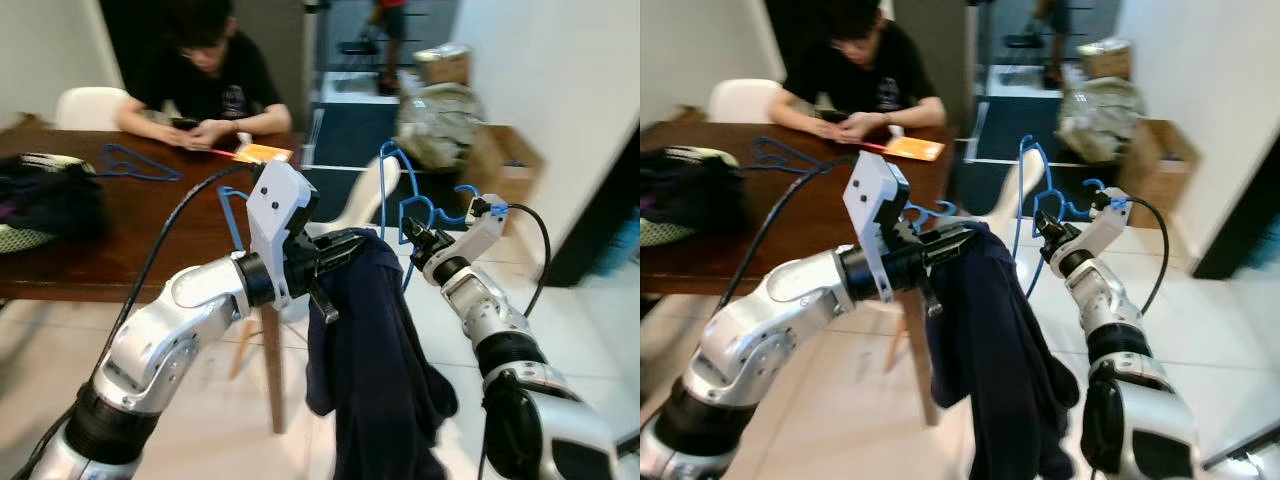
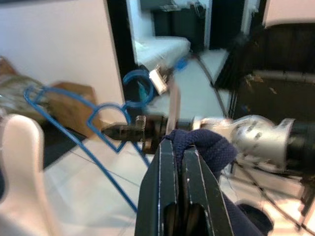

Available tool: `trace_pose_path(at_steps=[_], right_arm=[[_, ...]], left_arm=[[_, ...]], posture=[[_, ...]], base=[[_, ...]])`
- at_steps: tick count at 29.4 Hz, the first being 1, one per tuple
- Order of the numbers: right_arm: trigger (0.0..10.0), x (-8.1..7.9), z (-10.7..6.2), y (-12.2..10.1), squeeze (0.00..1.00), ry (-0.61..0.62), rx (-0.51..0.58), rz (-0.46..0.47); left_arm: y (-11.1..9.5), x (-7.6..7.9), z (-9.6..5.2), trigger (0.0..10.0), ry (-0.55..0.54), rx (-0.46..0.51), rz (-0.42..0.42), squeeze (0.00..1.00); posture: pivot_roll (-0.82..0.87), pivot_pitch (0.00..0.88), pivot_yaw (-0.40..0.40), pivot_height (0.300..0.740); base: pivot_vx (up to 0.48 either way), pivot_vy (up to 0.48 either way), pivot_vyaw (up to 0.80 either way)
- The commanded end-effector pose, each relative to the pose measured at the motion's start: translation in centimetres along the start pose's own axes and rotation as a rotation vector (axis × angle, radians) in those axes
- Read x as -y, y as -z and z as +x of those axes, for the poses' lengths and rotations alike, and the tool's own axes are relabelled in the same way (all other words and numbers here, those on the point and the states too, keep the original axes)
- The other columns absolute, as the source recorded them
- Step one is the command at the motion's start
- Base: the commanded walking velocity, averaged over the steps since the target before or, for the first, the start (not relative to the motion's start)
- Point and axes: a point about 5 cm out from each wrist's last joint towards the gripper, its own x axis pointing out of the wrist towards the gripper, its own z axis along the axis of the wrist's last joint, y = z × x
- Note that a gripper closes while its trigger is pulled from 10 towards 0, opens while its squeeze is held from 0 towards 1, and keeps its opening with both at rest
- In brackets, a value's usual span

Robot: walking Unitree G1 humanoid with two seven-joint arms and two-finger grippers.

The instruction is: Hang hanger

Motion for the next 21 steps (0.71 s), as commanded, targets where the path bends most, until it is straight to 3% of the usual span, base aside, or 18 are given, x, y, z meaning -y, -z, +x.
trace_pose_path(at_steps=[1, 18, 21], right_arm=[[10.0, -0.2, 0.1, 0.2, 0.0, -0.006, -0.011, -0.014], [10.0, -0.2, 0.0, 0.1, 0.0, -0.019, -0.014, -0.048], [10.0, -0.1, 0.0, 0.2, 0.0, -0.013, -0.02, -0.064]], left_arm=[[0.2, -0.3, 0.1, 10.0, -0.026, -0.001, 0.041, 0.0], [1.3, -2.4, -1.1, 10.0, -0.106, -0.06, 0.139, 0.0], [2.7, -3.1, -1.5, 10.0, -0.136, -0.105, 0.134, 0.0]], posture=[[0.08, 0.0, -0.026, 0.74], [0.07, 0.0, -0.025, 0.74], [0.06, 0.0, -0.024, 0.74]], base=[[0.0, 0.0, -0.8], [0.0, 0.0, -0.8], [0.0, 0.0, -0.8]])
